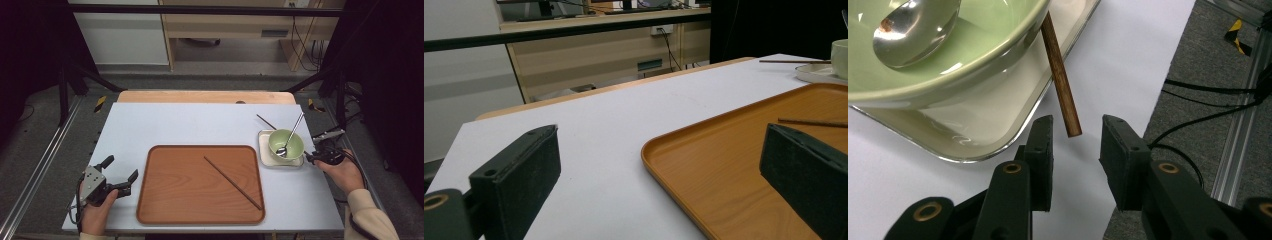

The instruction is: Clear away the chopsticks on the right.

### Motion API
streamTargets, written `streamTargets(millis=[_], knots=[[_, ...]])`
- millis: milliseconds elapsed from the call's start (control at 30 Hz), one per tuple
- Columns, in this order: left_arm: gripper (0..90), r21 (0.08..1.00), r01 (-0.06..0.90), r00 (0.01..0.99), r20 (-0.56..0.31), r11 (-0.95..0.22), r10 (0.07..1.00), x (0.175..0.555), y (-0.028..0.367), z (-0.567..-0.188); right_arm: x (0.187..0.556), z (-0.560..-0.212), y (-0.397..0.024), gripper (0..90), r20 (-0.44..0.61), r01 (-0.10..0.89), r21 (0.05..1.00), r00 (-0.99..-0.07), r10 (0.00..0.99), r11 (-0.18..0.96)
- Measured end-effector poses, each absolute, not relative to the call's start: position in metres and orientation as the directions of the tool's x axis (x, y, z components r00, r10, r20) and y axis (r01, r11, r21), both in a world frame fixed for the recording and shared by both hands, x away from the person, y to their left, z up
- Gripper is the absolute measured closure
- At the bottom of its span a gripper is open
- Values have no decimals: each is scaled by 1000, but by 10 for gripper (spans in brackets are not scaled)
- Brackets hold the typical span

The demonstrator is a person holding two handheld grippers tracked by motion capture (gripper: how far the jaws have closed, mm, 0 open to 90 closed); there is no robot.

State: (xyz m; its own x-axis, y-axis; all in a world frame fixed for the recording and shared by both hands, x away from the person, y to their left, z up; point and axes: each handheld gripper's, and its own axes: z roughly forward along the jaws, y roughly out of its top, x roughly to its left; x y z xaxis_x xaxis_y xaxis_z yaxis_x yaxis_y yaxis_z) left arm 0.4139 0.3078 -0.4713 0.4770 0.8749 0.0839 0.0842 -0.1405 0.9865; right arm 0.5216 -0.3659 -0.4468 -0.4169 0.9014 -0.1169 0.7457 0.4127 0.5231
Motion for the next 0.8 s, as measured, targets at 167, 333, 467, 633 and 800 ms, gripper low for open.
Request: streamTargets(millis=[167, 333, 467, 633, 800], knots=[[27, 986, 86, 476, 86, -143, 875, 414, 307, -472, 528, -449, -364, 693, -113, 752, 509, -424, 898, 419], [28, 985, 89, 477, 86, -145, 875, 414, 307, -472, 532, -451, -361, 713, -120, 752, 497, -434, 893, 432], [28, 986, 88, 476, 85, -144, 875, 414, 308, -472, 535, -451, -357, 741, -130, 749, 487, -447, 885, 450], [28, 986, 85, 474, 86, -143, 876, 414, 308, -471, 536, -449, -355, 809, -139, 743, 480, -460, 877, 466], [28, 985, 84, 473, 91, -147, 876, 414, 308, -471, 533, -446, -357, 842, -133, 734, 496, -463, 876, 463]])
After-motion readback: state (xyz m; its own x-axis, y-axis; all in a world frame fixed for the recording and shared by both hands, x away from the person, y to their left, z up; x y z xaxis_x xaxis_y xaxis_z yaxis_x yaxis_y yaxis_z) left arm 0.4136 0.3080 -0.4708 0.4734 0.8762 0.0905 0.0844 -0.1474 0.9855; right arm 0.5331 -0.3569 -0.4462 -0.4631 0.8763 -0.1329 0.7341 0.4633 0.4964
